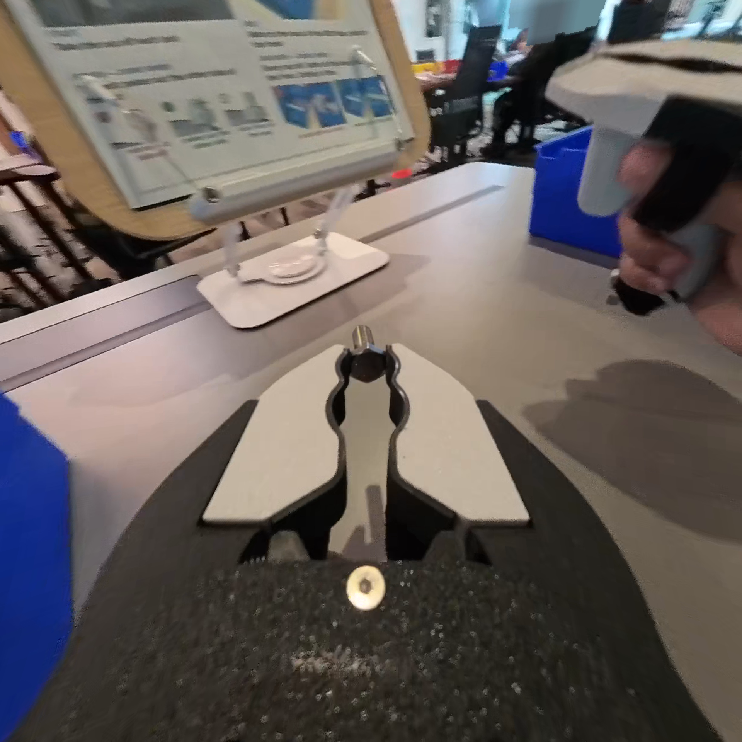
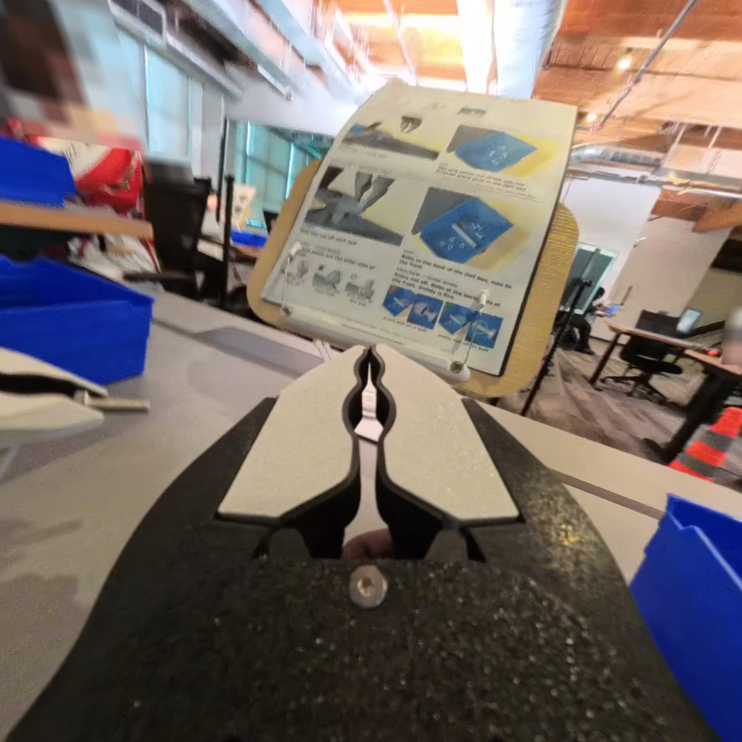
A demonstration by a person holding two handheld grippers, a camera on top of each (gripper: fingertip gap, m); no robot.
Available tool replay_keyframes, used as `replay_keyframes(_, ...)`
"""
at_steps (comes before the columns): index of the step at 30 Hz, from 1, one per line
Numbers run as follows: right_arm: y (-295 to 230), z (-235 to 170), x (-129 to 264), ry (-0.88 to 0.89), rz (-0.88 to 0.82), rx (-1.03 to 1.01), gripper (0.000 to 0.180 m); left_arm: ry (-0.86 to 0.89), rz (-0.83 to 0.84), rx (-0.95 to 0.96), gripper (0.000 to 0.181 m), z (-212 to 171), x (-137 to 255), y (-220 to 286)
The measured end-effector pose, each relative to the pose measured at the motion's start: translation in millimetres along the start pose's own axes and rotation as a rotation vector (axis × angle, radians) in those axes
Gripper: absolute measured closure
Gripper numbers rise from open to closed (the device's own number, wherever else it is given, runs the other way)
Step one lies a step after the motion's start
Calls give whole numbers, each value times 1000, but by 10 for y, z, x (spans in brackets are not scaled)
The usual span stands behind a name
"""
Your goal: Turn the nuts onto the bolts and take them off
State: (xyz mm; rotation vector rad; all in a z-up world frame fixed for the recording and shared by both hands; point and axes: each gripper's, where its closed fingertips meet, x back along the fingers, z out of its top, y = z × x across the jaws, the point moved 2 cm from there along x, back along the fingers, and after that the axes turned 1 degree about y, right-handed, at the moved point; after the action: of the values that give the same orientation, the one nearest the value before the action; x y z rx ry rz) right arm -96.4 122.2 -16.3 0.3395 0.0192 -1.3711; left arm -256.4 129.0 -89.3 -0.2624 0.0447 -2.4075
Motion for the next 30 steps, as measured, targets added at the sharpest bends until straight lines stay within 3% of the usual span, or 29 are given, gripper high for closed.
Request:
replay_keyframes(4, -244, -196, -75, -171, 113, -11, 170, 42, 61, 51, 164, 73, 62, -77)
replay_keyframes(6, -390, -397, -94, -291, 188, -43, 157, 49, 59, 52, 164, 96, 75, -98)
replay_keyframes(12, -681, -1016, 132, -787, 440, -27, 128, 26, 51, 75, 164, 59, 59, -149)
replay_keyframes(15, -623, -1024, 218, -824, 478, 6, 128, 2, 34, 80, 164, 14, 29, -144)
replay_keyframes(19, -113, -874, 178, -907, 438, 203, 126, -26, 3, 87, 164, -26, 4, -96)
replay_keyframes(21, 258, -699, 96, -947, 403, 208, 127, -28, 3, 77, 164, -28, 0, -80)
replay_keyframes(26, 1126, -810, -27, -1285, 328, 29, 131, -50, -18, 67, 164, -57, -25, -31)
replay_keyframes(28, 1210, -974, -51, -1411, 356, -153, 139, -53, -28, 66, 164, -59, -31, -12)
replay_keyframes(30, 1317, -1138, -101, -1491, 319, -198, 142, -57, -34, 55, 164, -65, -35, 3)
